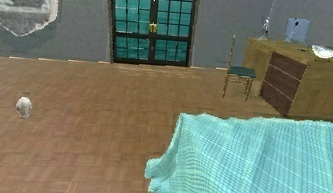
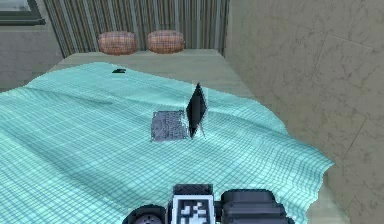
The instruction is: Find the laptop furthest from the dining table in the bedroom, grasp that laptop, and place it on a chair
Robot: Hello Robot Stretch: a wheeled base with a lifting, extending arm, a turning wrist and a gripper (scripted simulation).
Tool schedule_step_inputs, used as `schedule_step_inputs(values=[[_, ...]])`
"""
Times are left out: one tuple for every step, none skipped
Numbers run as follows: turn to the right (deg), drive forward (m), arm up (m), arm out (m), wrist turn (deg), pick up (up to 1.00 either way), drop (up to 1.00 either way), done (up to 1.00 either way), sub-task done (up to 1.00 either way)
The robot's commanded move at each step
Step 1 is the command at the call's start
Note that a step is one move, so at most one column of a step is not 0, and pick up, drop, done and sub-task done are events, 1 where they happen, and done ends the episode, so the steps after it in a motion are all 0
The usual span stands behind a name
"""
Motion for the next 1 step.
schedule_step_inputs(values=[[0.0,0.0,0.0,0.5,0.0,0.0,0.0,0.0,0.0]])
